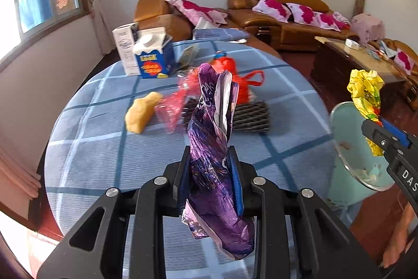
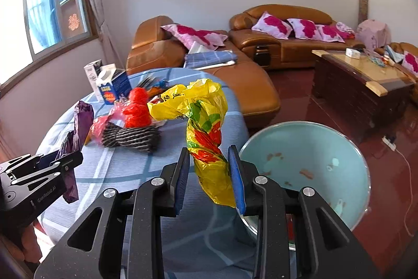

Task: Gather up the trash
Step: 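Carry the purple wrapper and yellow-red bag over the teal bucket with both tools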

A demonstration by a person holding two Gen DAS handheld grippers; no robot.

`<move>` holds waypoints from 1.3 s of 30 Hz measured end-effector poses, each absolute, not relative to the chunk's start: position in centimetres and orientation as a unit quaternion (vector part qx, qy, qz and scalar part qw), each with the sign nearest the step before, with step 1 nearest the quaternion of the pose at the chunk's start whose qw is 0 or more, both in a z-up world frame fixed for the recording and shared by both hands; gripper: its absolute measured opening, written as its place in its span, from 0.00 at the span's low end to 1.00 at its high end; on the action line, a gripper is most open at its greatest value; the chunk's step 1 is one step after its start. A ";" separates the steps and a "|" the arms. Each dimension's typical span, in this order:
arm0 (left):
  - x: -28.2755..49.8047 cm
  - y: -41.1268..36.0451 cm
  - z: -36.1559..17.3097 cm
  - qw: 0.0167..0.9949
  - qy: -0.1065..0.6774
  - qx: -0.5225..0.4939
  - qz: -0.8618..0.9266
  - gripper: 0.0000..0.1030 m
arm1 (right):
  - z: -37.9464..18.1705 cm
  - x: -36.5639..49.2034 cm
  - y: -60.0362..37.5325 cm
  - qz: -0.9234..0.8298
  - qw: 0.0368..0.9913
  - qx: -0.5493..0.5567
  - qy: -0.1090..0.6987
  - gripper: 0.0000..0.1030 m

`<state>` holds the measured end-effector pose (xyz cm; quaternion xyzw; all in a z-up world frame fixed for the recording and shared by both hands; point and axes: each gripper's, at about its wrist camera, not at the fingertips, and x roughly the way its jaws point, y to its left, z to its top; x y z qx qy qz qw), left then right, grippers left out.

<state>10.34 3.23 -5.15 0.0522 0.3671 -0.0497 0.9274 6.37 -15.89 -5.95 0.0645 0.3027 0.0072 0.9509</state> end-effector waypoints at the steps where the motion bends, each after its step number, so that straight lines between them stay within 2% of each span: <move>1: 10.2 2.8 -5.1 0.928 0.365 0.056 -0.053 0.26 | -5.9 6.2 -16.2 0.004 0.951 0.067 0.302 0.30; 39: 8.6 -11.8 -3.6 0.916 0.326 0.138 -0.190 0.26 | -6.9 4.7 -25.9 -0.119 0.942 0.087 0.301 0.30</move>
